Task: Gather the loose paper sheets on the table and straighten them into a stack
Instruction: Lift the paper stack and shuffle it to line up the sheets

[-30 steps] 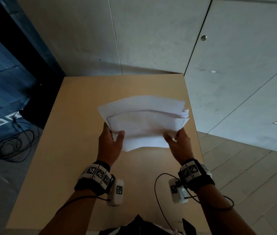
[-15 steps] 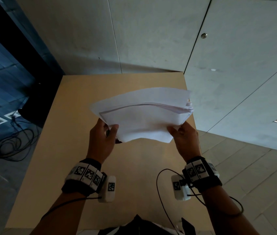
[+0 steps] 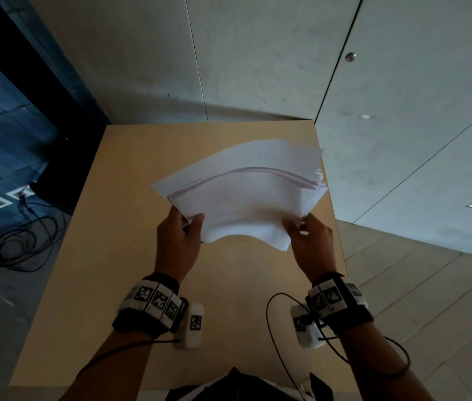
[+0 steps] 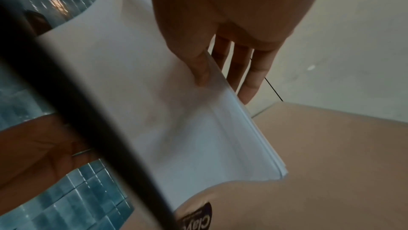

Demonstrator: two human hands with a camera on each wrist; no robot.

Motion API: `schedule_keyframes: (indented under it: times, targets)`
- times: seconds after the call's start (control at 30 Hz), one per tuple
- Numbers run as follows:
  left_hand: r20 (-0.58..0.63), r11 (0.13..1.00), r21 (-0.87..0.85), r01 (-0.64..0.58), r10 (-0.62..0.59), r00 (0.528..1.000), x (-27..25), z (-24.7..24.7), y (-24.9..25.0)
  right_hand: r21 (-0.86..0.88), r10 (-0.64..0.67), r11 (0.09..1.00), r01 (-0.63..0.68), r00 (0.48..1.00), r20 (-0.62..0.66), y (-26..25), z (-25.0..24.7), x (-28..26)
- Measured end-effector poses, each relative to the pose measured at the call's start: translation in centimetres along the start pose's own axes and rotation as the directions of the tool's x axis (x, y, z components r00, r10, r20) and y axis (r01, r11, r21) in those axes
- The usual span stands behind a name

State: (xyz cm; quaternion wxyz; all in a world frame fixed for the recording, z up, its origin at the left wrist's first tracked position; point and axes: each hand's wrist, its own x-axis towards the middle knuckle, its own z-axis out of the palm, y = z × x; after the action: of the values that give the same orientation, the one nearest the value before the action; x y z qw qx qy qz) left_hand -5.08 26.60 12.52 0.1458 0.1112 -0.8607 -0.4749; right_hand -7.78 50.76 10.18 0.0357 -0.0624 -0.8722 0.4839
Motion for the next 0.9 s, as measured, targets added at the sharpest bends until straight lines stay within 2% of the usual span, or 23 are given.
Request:
schedule_keyframes:
  times: [0.1, 0.23, 0.3, 0.4, 0.6, 0.7, 0.83, 0.9]
  targets:
    - [0.007, 0.998, -0.057, -0.001, 0.001, 1.0, -0.1, -0.5, 0.1, 0.015, -0.045, 0.999, 0.045, 0.999, -0.017, -0.3, -0.6, -0.2]
    - [0.12, 0.993, 0.06, 0.104, -0.111, 0.987, -1.0, 0.6, -2.8, -0.129, 0.063, 0.991, -0.041, 0.983, 0.173, 2.5, 0.8, -0.4]
    - [0.147, 0.987, 0.074, 0.143, -0.153, 0.977, -1.3, 1.1, -3.9, -0.155, 0.107, 0.985, -0.075, 0.973, 0.203, 3.5, 1.6, -0.5]
    - [0.12, 0.989, 0.076, 0.125, -0.134, 0.984, -1.3, 1.4, -3.7, -0.153, 0.106, 0.985, -0.077, 0.975, 0.193, 3.1, 1.5, -0.5]
    - [0.001, 1.0, 0.021, -0.004, 0.004, 1.0, -0.4, -0.6, -0.4, -0.084, -0.03, 0.996, 0.039, 0.995, 0.099, -0.8, -1.2, -0.3]
    - [0.008, 1.0, -0.001, -0.014, 0.014, 1.0, -0.7, -1.0, -0.6, -0.044, -0.049, 0.998, 0.052, 0.997, 0.061, -0.8, -1.4, -0.5]
    - [0.126, 0.993, 0.06, 0.105, -0.111, 0.986, -1.9, 0.7, -3.4, -0.13, 0.054, 0.991, -0.024, 0.972, 0.228, 2.2, 0.7, -1.2]
    - [0.15, 0.985, 0.036, 0.171, -0.174, 0.973, -2.2, 1.5, -4.4, -0.128, 0.092, 0.99, -0.06, 0.961, 0.26, 3.2, 1.5, -1.5]
